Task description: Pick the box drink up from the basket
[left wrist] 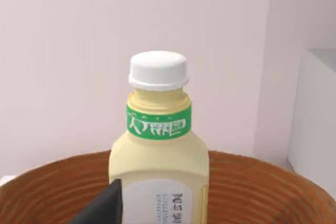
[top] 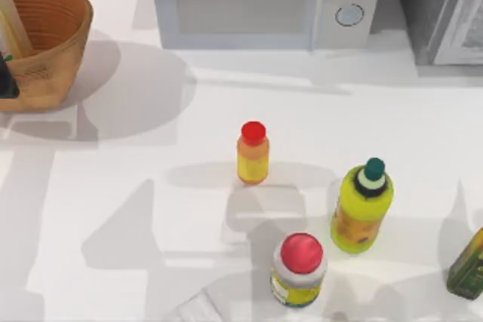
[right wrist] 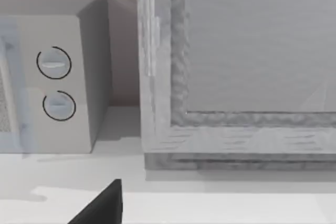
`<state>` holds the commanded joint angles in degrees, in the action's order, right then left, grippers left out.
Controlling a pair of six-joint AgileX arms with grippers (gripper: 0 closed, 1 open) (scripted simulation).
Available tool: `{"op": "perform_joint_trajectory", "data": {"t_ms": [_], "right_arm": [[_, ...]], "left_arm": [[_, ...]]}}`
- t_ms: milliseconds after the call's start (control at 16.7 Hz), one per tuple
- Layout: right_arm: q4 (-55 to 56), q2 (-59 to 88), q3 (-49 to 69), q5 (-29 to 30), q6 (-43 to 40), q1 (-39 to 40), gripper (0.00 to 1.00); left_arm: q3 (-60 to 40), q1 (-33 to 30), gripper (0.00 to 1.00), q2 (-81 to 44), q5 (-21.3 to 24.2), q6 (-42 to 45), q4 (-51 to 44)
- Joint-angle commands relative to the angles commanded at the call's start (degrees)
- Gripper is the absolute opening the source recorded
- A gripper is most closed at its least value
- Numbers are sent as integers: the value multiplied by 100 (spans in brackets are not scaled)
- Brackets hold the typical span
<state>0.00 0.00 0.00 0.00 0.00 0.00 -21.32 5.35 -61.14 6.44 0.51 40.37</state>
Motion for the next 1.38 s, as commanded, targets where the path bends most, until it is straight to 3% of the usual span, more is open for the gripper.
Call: {"op": "perform_joint_trajectory", "data": {"t_ms": [360,660,1380], "right_arm": [[0,0,0,0,0,0,100],[0,0,0,0,0,0,100],[0,0,0,0,0,0,100]], "left_arm": [[-1076,232,100,-3022,317,31,1965],[-1606,368,100,-4660,477,30,2971],[-1945,353,100,-5111,461,24,3044]]}}
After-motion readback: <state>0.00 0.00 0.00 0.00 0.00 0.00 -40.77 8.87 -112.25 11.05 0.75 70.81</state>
